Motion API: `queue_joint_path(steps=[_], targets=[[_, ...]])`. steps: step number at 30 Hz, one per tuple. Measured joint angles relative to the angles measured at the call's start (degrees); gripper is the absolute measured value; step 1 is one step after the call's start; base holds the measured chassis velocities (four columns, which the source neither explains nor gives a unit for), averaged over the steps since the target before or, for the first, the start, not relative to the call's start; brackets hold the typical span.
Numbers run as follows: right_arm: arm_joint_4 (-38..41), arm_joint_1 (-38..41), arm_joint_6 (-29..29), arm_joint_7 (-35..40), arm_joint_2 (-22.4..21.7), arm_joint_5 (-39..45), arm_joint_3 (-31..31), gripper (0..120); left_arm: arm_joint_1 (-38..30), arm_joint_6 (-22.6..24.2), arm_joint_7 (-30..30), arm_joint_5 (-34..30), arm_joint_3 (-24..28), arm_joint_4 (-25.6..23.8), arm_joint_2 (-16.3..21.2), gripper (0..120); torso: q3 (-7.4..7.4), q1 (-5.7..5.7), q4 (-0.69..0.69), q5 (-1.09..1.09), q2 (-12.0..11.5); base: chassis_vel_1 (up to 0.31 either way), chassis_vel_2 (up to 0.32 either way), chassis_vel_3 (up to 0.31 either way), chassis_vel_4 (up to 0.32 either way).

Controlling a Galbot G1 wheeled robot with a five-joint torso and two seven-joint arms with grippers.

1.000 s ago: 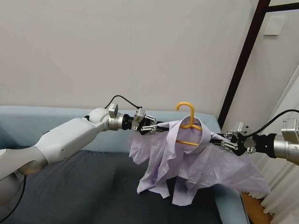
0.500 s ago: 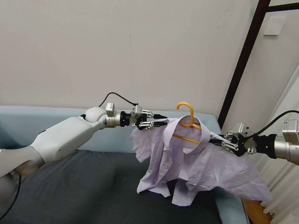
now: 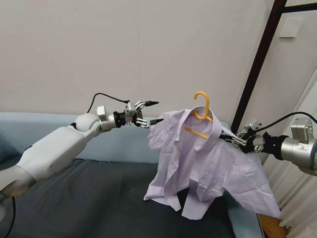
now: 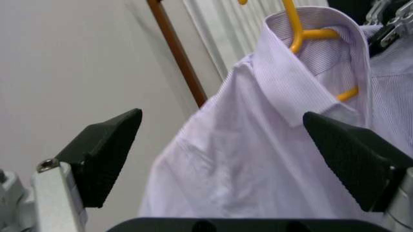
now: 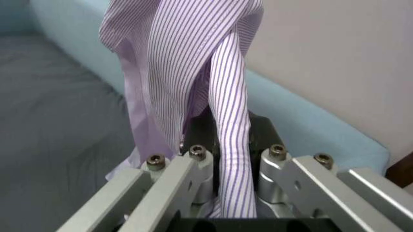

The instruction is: Pick up the clothes from the sofa and hang them on the clothes hanger.

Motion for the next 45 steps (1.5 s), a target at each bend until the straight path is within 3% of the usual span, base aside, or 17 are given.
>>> queue_joint_path(steps=[3,5,7,9,11,16,21,31,34,45], targets=[[0.43,5.07,-3.95,4.48,1.4,4.0,0.09,7,4.51,0.79,-8.35,1.86,-2.41,-5.89,0.07,100,0.0,0.0,0.0,-0.01,0.0,0.0,0.0,0.0,0.0],[0.54,6.08,-4.66,5.16,1.49,4.74,0.06,7,5.35,0.95,-9.79,2.18,-2.79,-7.05,-0.03,100,0.0,0.0,0.0,-0.01,0.0,0.0,0.0,0.0,0.0],[1.36,9.96,-7.49,8.4,1.6,8.38,-0.33,7,8.19,2.03,-15.23,2.81,-4.17,-11.54,-0.68,100,-0.01,0.0,-0.01,-0.02,0.0,0.0,0.0,0.0,0.0],[1.63,10.94,-8.35,9.35,1.68,9.43,-0.43,7,8.78,2.44,-17.07,2.94,-4.43,-12.65,-0.97,100,-0.01,-0.01,-0.02,-0.01,0.0,0.0,0.0,0.0,0.0],[2.2,13.94,-11.76,12.92,1.78,12.94,-0.65,7,9.85,3.4,-23.29,3.18,-4.69,-15.74,-2.11,100,-0.01,-0.01,-0.01,-0.01,0.0,0.0,0.0,0.0,0.0],[1.14,19.17,-15.68,19.42,2.44,19.01,-4.05,7,9.91,4.62,-28.44,3.15,-4.18,-19.11,-3.46,100,-0.01,0.0,-0.01,0.0,0.0,0.0,0.0,0.0,0.0],[-0.25,20.96,-15.88,22.16,3.21,21.75,-5.21,7,8.99,5.11,-29.74,3.15,-3.32,-19.41,-4.64,100,-0.01,0.0,0.0,0.01,0.0,0.0,0.0,0.0,0.0],[-0.55,22.62,-15.83,22.69,3.19,23.02,-6.14,7,4.11,6.08,-32.17,4.62,1.09,-13.93,-11.62,97,-0.01,0.0,-0.02,0.01,0.0,0.0,0.0,0.0,0.0],[-0.59,22.79,-15.75,22.54,2.56,23.27,-6.14,7,3.78,6.15,-32.66,6.01,1.79,-11.74,-13.73,85,0.0,0.0,-0.02,0.01,0.0,0.0,0.0,0.0,0.0],[0.7,23.86,-15.54,23.59,3.23,24.9,-6.35,7,4.78,5.8,-32.8,7.29,2.34,-9.9,-15.38,47,0.0,0.0,-0.01,0.0,0.0,0.0,0.0,0.0,0.0]])
